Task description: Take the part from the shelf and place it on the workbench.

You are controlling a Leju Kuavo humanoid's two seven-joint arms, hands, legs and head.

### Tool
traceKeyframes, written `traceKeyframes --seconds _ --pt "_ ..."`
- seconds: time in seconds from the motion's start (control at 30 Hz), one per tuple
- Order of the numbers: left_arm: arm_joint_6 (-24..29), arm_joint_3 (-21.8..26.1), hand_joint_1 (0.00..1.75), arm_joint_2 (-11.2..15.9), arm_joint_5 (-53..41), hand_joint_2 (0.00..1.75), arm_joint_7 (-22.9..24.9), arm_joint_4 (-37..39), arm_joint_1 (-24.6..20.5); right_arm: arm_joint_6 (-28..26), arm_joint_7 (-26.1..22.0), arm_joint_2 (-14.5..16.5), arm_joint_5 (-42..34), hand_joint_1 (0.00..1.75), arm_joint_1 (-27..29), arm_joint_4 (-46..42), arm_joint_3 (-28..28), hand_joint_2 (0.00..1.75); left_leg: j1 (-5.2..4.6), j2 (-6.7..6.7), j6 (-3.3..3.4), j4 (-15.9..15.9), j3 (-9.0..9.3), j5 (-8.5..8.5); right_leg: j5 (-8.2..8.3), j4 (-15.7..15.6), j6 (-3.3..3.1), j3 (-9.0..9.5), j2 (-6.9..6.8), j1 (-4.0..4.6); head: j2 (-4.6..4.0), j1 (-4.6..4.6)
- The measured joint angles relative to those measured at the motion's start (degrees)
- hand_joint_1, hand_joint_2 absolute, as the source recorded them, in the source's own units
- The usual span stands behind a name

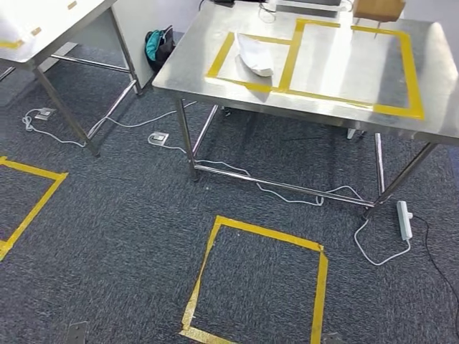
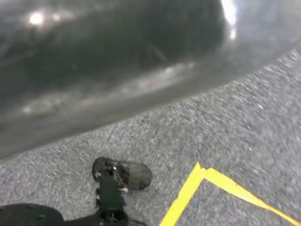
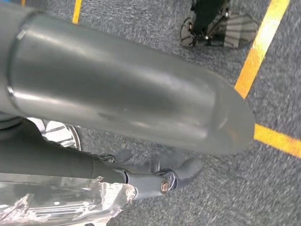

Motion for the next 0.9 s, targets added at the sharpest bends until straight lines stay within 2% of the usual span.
traceKeyframes --seconds 0.03,0.07,0.1,0.17,0.2,0.23,0.27,0.3,0.33,0.4,0.43,0.47,0.53,0.57,0.6,0.63,0.67,0.7,0.73,0.77,0.8,0.83,0.87,0.9 --pt "0.0 0.0 0.0 0.0 0.0 0.0 0.0 0.0 0.2 0.0 0.0 0.0 0.0 0.0 0.0 0.0 0.0 0.0 -0.06 -0.55 0.64 -0.2 -0.43 0.37 0.04 0.0 0.39 -0.26 -0.07 -0.2 0.0 -0.02" --pt "0.0 0.0 0.0 0.0 0.0 0.0 0.0 0.0 0.3 0.0 0.0 0.0 0.0 0.0 0.0 0.1 0.0 0.0 -0.11 -1.1 1.28 -0.3 -0.85 0.84 -0.65 0.5 0.68 -0.64 0.81 -0.41 0.0 -0.02" --pt "0.0 0.0 0.0 0.0 0.0 0.0 0.0 0.0 0.4 0.0 0.0 0.0 0.0 0.0 0.0 0.1 0.0 0.0 -0.09 -1.61 1.94 -0.4 -1.3 1.36 -2.18 1.9 0.89 -1.26 2.3 -0.55 0.0 0.02" --pt "0.0 0.1 0.0 0.1 0.0 0.0 0.0 0.0 0.2 0.0 0.0 0.0 0.0 0.0 0.3 0.1 0.0 0.0 -0.14 -2.82 2.87 -0.5 -2.43 2.41 -7.24 8.6 0.98 -3.55 5.74 -0.56 0.0 0.16" --pt "0.0 0.1 0.0 0.1 0.0 0.0 0.0 0.0 0.1 0.0 0.0 0.0 0.0 0.0 0.3 0.1 0.0 0.0 -0.25 -3.49 3.1 -0.5 -3.03 2.93 -9.51 12.8 0.94 -4.69 6.56 -0.48 0.0 0.2" --pt "0.0 0.1 0.0 0.1 0.0 0.0 0.0 0.0 0.1 0.0 0.0 0.0 0.0 0.0 0.4 0.2 0.0 0.0 -0.38 -4.22 3.18 -0.4 -3.62 3.43 -10.84 15.9 0.86 -5.32 6.92 -0.41 0.0 0.21" --pt "0.0 0.1 0.0 0.0 0.0 0.0 0.0 0.0 0.1 0.0 0.0 0.0 0.0 0.0 0.4 0.2 0.0 0.0 -0.49 -4.94 3.17 -0.4 -4.15 3.92 -11.0 17.0 0.76 -5.02 7.06 -0.36 0.0 0.2" --pt "0.0 0.1 0.0 0.0 0.0 0.0 0.0 0.0 0.2 0.0 0.0 -0.1 0.0 0.0 0.3 0.2 0.0 0.0 -0.54 -5.64 3.1 -0.3 -4.65 4.38 -10.02 15.7 0.63 -3.62 7.14 -0.35 0.0 0.19" --pt "0.0 0.1 0.0 0.0 0.0 0.0 0.0 0.0 0.1 0.0 0.0 -0.1 0.0 0.0 0.3 0.2 0.0 0.0 -0.54 -6.4 2.97 -0.3 -5.19 4.85 -8.36 12.3 0.48 -1.19 7.53 -0.38 0.0 0.2" --pt "0.0 0.1 0.0 0.0 0.0 0.0 0.0 0.1 0.1 0.0 0.0 -0.1 0.0 0.0 0.1 0.2 0.0 0.0 -0.57 -7.84 2.5 0.2 -6.39 5.75 -6.34 3.7 0.25 4.29 10.2 -0.65 0.0 0.16" --pt "0.0 0.1 0.0 0.0 0.0 0.0 0.0 0.1 0.0 0.0 0.0 -0.1 0.0 0.0 0.1 0.2 0.0 0.0 -0.6 -8.49 2.23 0.5 -6.92 6.21 -6.05 0.8 0.23 5.95 11.38 -0.77 0.0 0.15" --pt "0.0 0.1 0.0 0.0 0.0 0.0 0.0 0.1 0.0 0.0 0.0 -0.2 0.0 0.0 0.0 0.2 0.0 0.0 -0.64 -9.08 1.95 0.7 -7.34 6.64 -6.27 -0.4 0.21 6.56 12.14 -0.82 0.0 0.17" --pt "0.0 0.1 0.0 0.1 0.0 0.0 0.0 0.1 0.2 0.0 0.0 -0.2 0.0 0.0 0.0 0.2 0.1 0.0 -0.57 -10.24 1.43 0.9 -7.9 7.45 -5.98 -0.3 -0.1 5.97 11.06 -0.8 0.0 0.24" --pt "0.0 0.1 0.0 0.1 0.0 0.0 0.0 0.1 0.4 0.0 0.0 -0.2 0.0 0.0 0.0 0.2 0.1 0.0 -0.55 -9.91 1.13 1.2 -8.22 6.98 -5.67 -0.2 -0.51 5.59 10.3 -0.82 0.0 0.16" --pt "0.0 0.1 0.0 0.1 0.0 0.0 0.0 0.1 0.5 0.0 0.0 -0.2 0.0 0.0 -0.1 0.3 0.1 0.0 -0.5 -9.0 0.78 2.3 -8.69 5.45 -5.23 -0.2 -1.02 5.18 9.45 -0.88 0.0 -0.04" --pt "0.0 0.2 0.0 0.1 0.0 0.0 0.0 0.1 0.5 0.0 0.0 -0.2 0.0 0.0 0.0 0.3 0.1 0.0 -0.4 -7.66 0.4 4.5 -9.4 2.86 -4.71 -0.2 -1.44 4.66 8.56 -0.94 0.0 -0.27" --pt "0.0 0.2 0.0 0.0 0.0 0.0 0.0 0.1 0.4 0.0 0.0 -0.2 0.0 0.0 0.0 0.3 0.1 0.0 -0.25 -6.15 0.0 7.9 -10.3 -0.44 -4.18 -0.2 -1.64 4.2 7.7 -0.87 0.0 -0.5" --pt "0.0 0.2 0.0 0.0 0.0 0.0 0.0 0.2 0.3 0.0 0.0 -0.3 0.0 0.0 0.0 0.3 0.1 0.0 0.06 -5.3 -0.4 11.9 -11.27 -3.34 -3.64 -0.2 -1.71 3.64 6.8 -0.85 0.0 -0.63" --pt "0.0 0.1 0.0 -0.1 0.0 0.0 0.0 0.2 0.2 0.0 0.0 -0.3 0.0 0.0 0.1 0.3 0.1 0.0 0.44 -4.87 -0.78 15.7 -11.97 -5.04 -3.06 -0.2 -1.62 3.01 5.88 -0.84 0.0 -0.7" --pt "0.0 0.1 0.0 -0.1 0.0 0.0 0.0 0.2 0.1 0.0 0.0 -0.3 0.0 0.0 0.1 0.3 0.1 0.0 0.87 -4.67 -1.14 18.3 -12.1 -5.12 -2.49 -0.1 -1.49 2.33 5.0 -0.86 0.0 -0.7" --pt "0.0 0.1 0.0 -0.1 0.0 0.0 0.0 0.2 0.1 0.0 0.0 -0.4 0.0 0.0 0.0 0.3 0.1 0.0 1.33 -4.56 -1.53 19.3 -11.45 -3.86 -1.95 0.0 -1.29 1.5 4.17 -0.92 0.0 -0.72" --pt "0.0 0.2 0.0 -0.1 0.0 0.0 0.0 0.2 0.1 0.0 0.0 -0.4 0.0 0.0 0.0 0.3 0.1 0.0 1.77 -4.29 -1.93 18.1 -9.85 -1.93 -1.51 0.1 -1.05 0.76 3.4 -1.0 0.0 -0.73" --pt "-0.2 0.1 0.0 -0.2 -0.1 0.0 -0.1 0.3 0.1 0.0 0.0 -0.5 0.0 0.0 -0.1 0.3 0.2 0.0 2.19 -3.48 -2.33 15.2 -7.35 -0.23 -1.15 0.2 -0.73 0.2 2.7 -1.07 0.0 -0.73" --pt "-0.6 0.0 0.0 -0.3 -0.4 0.0 -0.3 0.3 0.1 0.0 -0.1 -0.5 0.0 0.0 -0.1 0.3 0.2 0.0 2.43 -2.13 -2.7 11.0 -4.26 0.46 -0.86 0.3 -0.37 -0.22 2.07 -1.09 0.0 -0.78"
